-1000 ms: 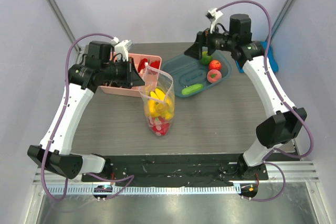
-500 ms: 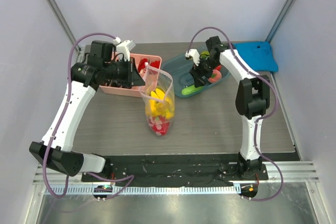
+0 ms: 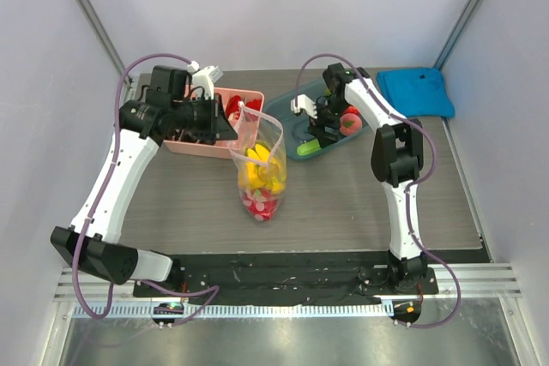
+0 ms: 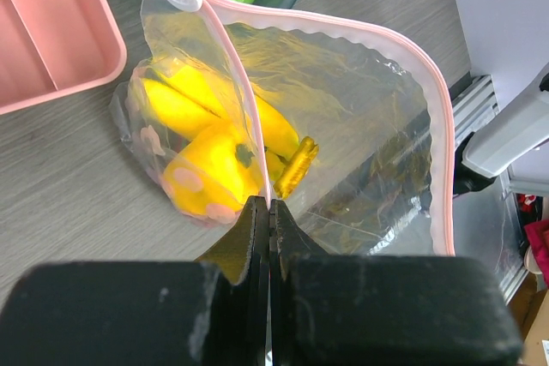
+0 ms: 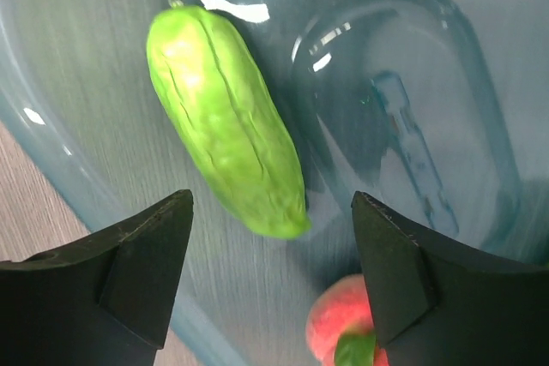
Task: Place the food in the zip-top bag and seal the zipper
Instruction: Pick up the fake vegetable from the bin, then place the fake vegetable in the zipper food storage bag.
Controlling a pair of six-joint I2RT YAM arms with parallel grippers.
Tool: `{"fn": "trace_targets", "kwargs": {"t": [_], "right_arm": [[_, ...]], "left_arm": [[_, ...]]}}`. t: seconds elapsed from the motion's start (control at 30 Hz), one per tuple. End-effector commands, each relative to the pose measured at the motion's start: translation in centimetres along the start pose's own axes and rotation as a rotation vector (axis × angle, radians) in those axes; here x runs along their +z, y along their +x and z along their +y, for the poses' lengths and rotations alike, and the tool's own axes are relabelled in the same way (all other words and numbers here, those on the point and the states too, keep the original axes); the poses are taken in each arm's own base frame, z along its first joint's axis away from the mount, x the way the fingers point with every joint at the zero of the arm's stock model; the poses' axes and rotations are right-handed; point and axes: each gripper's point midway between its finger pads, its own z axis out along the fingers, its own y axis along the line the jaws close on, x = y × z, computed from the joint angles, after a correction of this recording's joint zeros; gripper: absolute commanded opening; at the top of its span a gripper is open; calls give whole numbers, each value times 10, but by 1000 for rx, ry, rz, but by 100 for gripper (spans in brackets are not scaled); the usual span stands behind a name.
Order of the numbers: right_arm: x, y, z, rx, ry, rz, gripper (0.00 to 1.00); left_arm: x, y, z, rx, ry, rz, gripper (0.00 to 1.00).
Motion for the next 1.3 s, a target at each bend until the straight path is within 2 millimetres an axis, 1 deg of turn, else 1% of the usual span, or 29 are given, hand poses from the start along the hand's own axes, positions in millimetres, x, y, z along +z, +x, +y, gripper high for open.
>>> {"fn": "trace_targets", "kwargs": {"t": [0.0,0.07,0.1,0.2,0.33,0.43,0.47,0.5,0.53,0.6,0.67,0.7,0.73,0.77,0.8,0.87,0.9,0.93,1.0,1.03,1.1,1.13,1.17,1.2,1.23,1.27], "right_arm": [[2,-11,6,-97,-56,-39,75],[5,-11,5,-105,-63,-50,70],[7,-12,5,-108,-65,-53,66],[16,-8,1,-108,-63,-47,58],[26,1,0,-96,-77,-28,53],[29,1,0,-92,-77,-31,47],[28,-1,-2,-90,-68,-39,44],[26,-3,-2,-80,-64,-41,36],[22,-7,-4,-79,-55,-55,32],[6,-16,-7,-58,-24,-81,24],[-13,-26,-10,-38,9,-133,21],[-30,-36,-12,-37,42,-160,17],[-43,-46,-14,-8,64,-201,16],[-55,-50,-16,13,87,-228,14],[-79,-61,-17,15,131,-263,9],[-106,-74,-19,75,179,-337,2],[-117,-79,-19,96,201,-362,1],[-137,-90,-18,130,239,-403,1],[-154,-95,-16,170,264,-445,1],[-169,-103,-13,165,293,-470,1],[-187,-110,-9,233,305,-521,1],[-207,-121,-6,227,339,-567,1],[-219,-132,0,289,328,-619,1],[-226,-140,5,323,308,-670,1],[-243,-157,1,298,339,-748,1],[-269,-176,17,390,314,-847,1]], "left_arm": [[-1,-10,0,38,-1,-33,0],[0,-10,1,36,-2,-32,0],[1,-10,2,34,-6,-30,0],[1,-10,4,32,-11,-30,0],[3,-9,6,23,-16,-21,0],[3,-10,7,21,-17,-21,0],[3,-9,7,20,-19,-17,0],[3,-9,7,22,-18,-18,0],[2,-10,7,26,-19,-20,0],[2,-10,6,25,-17,-21,0],[1,-11,5,28,-15,-23,0],[0,-12,5,30,-14,-27,0],[0,-12,4,32,-12,-30,0],[0,-13,3,34,-9,-31,0],[-2,-13,2,36,-6,-36,0],[-3,-15,1,40,-2,-44,0],[-3,-16,0,44,0,-48,0],[-3,-17,-1,49,2,-51,0],[-2,-17,0,51,4,-51,0],[-1,-17,0,52,5,-49,0],[-1,-17,0,48,8,-48,0],[0,-18,0,52,10,-51,0],[0,-20,0,53,7,-59,0],[0,-18,0,46,8,-56,0],[0,-19,0,46,9,-60,0],[1,-19,0,46,9,-61,0]]}}
